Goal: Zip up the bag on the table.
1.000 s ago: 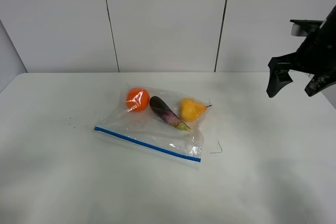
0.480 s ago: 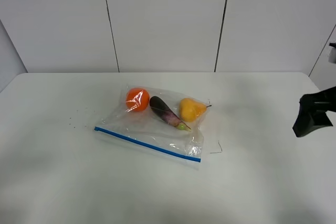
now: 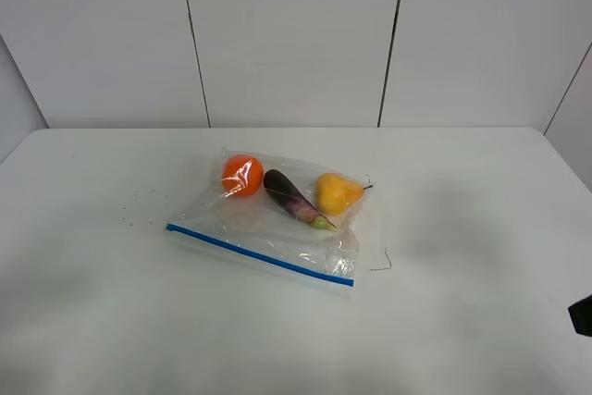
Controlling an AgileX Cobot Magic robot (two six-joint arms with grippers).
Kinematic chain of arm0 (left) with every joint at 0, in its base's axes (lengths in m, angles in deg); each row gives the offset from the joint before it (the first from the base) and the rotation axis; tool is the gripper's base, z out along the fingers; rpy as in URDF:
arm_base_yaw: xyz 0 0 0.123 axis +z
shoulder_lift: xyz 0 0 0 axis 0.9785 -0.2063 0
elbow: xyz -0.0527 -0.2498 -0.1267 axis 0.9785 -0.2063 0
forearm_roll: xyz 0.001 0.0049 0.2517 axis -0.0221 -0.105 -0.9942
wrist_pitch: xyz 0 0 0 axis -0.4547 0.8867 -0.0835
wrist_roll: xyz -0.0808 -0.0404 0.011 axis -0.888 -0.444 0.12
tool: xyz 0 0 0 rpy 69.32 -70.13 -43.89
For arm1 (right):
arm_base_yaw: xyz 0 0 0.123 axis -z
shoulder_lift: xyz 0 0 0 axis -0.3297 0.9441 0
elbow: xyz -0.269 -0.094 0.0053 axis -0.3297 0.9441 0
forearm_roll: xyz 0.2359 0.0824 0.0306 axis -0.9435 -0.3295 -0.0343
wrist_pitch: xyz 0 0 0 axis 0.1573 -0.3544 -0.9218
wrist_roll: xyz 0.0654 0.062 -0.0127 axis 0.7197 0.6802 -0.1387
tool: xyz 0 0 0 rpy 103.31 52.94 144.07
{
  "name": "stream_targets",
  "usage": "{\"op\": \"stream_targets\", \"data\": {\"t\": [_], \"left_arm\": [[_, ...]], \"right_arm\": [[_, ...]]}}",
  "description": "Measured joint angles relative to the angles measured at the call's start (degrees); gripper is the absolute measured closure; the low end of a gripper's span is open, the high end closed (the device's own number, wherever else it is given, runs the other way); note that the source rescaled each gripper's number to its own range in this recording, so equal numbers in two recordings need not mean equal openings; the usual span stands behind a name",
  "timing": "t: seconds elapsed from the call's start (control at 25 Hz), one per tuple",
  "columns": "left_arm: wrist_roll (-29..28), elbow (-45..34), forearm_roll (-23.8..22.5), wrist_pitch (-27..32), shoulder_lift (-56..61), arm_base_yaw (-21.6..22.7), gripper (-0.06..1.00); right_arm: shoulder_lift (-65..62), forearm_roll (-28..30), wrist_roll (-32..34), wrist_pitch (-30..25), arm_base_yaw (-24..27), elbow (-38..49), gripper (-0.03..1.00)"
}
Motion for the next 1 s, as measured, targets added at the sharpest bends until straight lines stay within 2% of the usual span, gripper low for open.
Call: {"op": "stream_targets", "data": {"t": [0.24,0.4,1.0], "left_arm": [[0.00,0.00,0.00,0.00,0.00,0.00,-0.02],[0.00,0.00,0.00,0.00,0.00,0.00,-0.02],[-0.07,0.00,-0.02,0.00,0.00,0.00,-0.02]], "right_arm": [[-16.00,0.12,0.11,6.46,0.00,7.83,0.02],[-22.40,0.43,0.11,7.63,0.00,8.62,0.05],[-29.18,0.37,0.11,7.95,2.49,8.78,0.05]]}}
